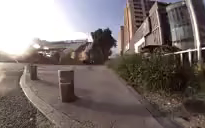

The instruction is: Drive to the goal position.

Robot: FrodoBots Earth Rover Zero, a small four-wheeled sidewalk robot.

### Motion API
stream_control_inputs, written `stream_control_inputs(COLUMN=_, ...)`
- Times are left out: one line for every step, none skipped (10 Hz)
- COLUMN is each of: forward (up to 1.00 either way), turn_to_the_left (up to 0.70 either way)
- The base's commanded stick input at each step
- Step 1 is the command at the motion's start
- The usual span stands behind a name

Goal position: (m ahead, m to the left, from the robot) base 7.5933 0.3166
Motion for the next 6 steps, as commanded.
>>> stream_control_inputs(forward=0.70, turn_to_the_left=0.00)
stream_control_inputs(forward=0.70, turn_to_the_left=0.00)
stream_control_inputs(forward=0.70, turn_to_the_left=0.00)
stream_control_inputs(forward=0.70, turn_to_the_left=0.00)
stream_control_inputs(forward=0.70, turn_to_the_left=0.00)
stream_control_inputs(forward=0.70, turn_to_the_left=0.01)
